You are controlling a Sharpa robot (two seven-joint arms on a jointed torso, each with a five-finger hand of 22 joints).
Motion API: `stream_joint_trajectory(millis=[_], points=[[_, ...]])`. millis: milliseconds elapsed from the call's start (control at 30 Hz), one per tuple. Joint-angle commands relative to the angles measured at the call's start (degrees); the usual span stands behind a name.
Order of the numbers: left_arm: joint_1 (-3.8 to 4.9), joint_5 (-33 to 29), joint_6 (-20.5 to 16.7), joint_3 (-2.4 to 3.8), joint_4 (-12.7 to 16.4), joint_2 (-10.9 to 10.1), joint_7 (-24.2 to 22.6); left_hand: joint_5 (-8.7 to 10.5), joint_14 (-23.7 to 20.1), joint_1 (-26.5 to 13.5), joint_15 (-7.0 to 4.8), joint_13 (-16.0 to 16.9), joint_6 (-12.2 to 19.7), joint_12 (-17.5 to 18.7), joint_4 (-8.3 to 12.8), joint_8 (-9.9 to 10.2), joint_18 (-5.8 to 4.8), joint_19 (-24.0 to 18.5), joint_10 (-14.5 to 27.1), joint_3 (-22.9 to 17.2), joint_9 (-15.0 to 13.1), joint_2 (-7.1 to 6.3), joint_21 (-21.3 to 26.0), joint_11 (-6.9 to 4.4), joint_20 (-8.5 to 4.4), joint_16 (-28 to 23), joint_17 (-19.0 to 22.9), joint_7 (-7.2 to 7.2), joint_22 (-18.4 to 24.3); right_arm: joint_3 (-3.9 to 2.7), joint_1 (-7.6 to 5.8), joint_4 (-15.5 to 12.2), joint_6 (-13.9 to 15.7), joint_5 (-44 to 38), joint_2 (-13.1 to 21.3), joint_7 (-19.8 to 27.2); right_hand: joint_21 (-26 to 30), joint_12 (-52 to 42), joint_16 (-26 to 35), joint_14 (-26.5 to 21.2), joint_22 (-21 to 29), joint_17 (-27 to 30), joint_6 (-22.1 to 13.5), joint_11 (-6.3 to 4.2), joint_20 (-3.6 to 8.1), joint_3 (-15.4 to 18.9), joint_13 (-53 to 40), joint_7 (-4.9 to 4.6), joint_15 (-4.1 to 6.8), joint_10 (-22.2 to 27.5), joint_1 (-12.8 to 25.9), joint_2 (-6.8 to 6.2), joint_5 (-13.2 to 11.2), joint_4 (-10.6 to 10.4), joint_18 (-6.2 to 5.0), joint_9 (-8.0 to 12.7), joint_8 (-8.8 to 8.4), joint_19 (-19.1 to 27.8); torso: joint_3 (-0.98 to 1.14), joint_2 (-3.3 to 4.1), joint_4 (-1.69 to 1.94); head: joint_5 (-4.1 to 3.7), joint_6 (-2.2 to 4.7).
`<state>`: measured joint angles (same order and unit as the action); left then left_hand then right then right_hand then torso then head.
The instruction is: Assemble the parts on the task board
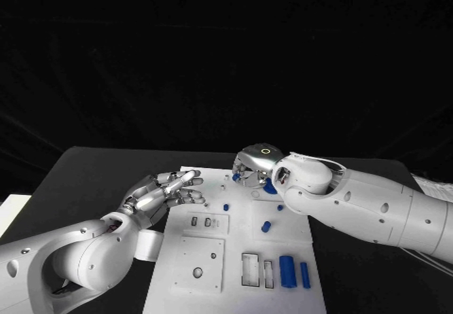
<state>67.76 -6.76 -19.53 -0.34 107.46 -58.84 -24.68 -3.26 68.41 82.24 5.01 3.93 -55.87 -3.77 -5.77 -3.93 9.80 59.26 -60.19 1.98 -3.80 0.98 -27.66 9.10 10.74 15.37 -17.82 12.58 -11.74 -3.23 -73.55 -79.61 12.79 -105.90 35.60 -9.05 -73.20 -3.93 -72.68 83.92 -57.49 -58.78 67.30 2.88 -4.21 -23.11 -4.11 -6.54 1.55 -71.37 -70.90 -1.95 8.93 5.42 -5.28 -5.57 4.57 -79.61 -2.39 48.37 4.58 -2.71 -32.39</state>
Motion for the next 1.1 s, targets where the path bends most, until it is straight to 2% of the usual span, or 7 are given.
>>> stream_joint_trajectory(millis=[33,167,300,433,800,933,1100], points=[[0.07,-0.05,0.17,0.05,-0.04,0.2,-0.08,-0.02,-0.43,0.44,0.12,-0.07,0.31,0.16,0.43,0.24,0.5,-0.54,0.36,-0.04,0.07,-0.01,-0.36,0.11,0.11,0.01,-0.08,0.24,-0.1,-0.04,-0.2,1.09,2.04,-2.19,-0.96,-1.59,0.04,0.35,-0.36,1.76,-0.1,0.01,0.95,-0.03,0.45,-0.49,0.07,0.64,0.39,-0.35,-0.25,-0.01,-0.29,-0.56,-0.76,-1.58,0.09,0.0,-0.02,0.07,0.04,0.17,0.13],[0.11,-0.05,0.13,0.05,-0.1,0.22,-0.05,-0.02,-0.44,0.45,0.13,-0.07,0.32,0.16,0.44,0.24,0.5,-0.55,0.37,-0.04,0.07,-0.01,-0.37,0.11,0.12,0.0,-0.09,0.25,-0.1,-0.04,-0.3,1.94,2.36,-2.6,-1.79,-1.75,0.07,0.37,-0.37,1.75,-0.06,0.02,0.93,-0.02,0.45,-0.56,0.09,0.63,0.38,-0.31,-0.23,-0.08,-0.43,-0.65,-0.76,-1.6,0.05,0.01,-0.09,0.18,0.22,0.21,0.29],[0.15,-0.05,0.13,0.05,-0.17,0.26,-0.03,-0.02,-0.5,0.46,0.15,-0.07,0.37,0.16,0.49,0.25,0.5,-0.6,0.43,-0.05,0.07,-0.01,-0.37,0.14,0.13,-0.02,-0.11,0.27,-0.1,-0.04,-0.35,2.73,2.47,-2.79,-2.61,-1.64,0.07,0.37,-0.37,1.75,-0.07,0.02,0.93,-0.02,0.45,-0.56,0.09,0.63,0.38,-0.31,-0.23,-0.08,-0.44,-0.65,-0.76,-1.6,0.05,0.01,-0.01,0.26,0.02,0.47,0.25],[0.18,-0.05,0.16,0.05,-0.16,0.33,-0.01,-0.02,-0.53,0.47,0.16,-0.07,0.39,0.16,0.52,0.25,0.49,-0.62,0.46,-0.06,0.08,-0.01,-0.38,0.15,0.14,-0.04,-0.12,0.28,-0.1,-0.04,-0.36,3.72,2.42,-3.19,-3.54,-1.51,0.04,0.39,-0.38,1.75,-0.13,0.02,0.9,0.0,0.45,-0.6,0.1,0.61,0.37,-0.27,-0.22,-0.14,-0.51,-0.72,-0.74,-1.62,0.02,-0.01,-0.03,0.39,-0.01,0.52,0.35],[0.31,-0.05,0.13,0.05,-0.05,0.31,0.02,-0.02,-0.58,0.49,0.18,-0.08,0.43,0.17,0.58,0.25,0.49,-0.67,0.52,-0.07,0.08,-0.01,-0.38,0.16,0.15,-0.06,-0.15,0.29,-0.1,-0.01,-0.15,5.6,1.23,-3.49,-5.28,-1.07,0.0,0.41,-0.4,1.74,-0.22,0.03,0.84,0.03,0.44,-0.68,0.13,0.57,0.35,-0.19,-0.18,-0.25,-0.63,-0.84,-0.72,-1.64,-0.05,-0.03,-0.05,0.71,0.24,0.61,0.06],[0.34,-0.05,0.13,0.05,-0.09,0.34,0.04,-0.02,-0.58,0.49,0.18,-0.08,0.43,0.17,0.58,0.25,0.49,-0.67,0.52,-0.07,0.08,-0.01,-0.38,0.16,0.15,-0.06,-0.15,0.29,-0.1,0.0,-0.07,6.1,0.52,-3.39,-5.65,-0.93,0.1,0.39,-0.37,1.7,-0.06,0.13,0.83,0.07,0.41,-0.74,0.14,0.54,0.32,-0.17,-0.01,-0.44,-0.87,-1.15,-0.75,-1.7,-0.12,0.03,-0.08,0.63,0.15,0.6,-0.22],[0.36,-0.05,0.15,0.05,-0.14,0.37,0.05,-0.02,-0.58,0.49,0.18,-0.08,0.43,0.17,0.58,0.25,0.49,-0.67,0.52,-0.07,0.08,-0.01,-0.38,0.16,0.15,-0.06,-0.15,0.29,-0.1,0.02,0.03,6.34,-0.05,-3.33,-5.95,-0.68,0.16,0.38,-0.36,1.67,0.02,0.22,0.79,0.09,0.38,-0.74,0.15,0.53,0.29,-0.13,0.25,-0.8,-1.16,-1.54,-0.76,-1.77,-0.22,0.07,-0.12,0.72,0.13,0.59,-0.18]])
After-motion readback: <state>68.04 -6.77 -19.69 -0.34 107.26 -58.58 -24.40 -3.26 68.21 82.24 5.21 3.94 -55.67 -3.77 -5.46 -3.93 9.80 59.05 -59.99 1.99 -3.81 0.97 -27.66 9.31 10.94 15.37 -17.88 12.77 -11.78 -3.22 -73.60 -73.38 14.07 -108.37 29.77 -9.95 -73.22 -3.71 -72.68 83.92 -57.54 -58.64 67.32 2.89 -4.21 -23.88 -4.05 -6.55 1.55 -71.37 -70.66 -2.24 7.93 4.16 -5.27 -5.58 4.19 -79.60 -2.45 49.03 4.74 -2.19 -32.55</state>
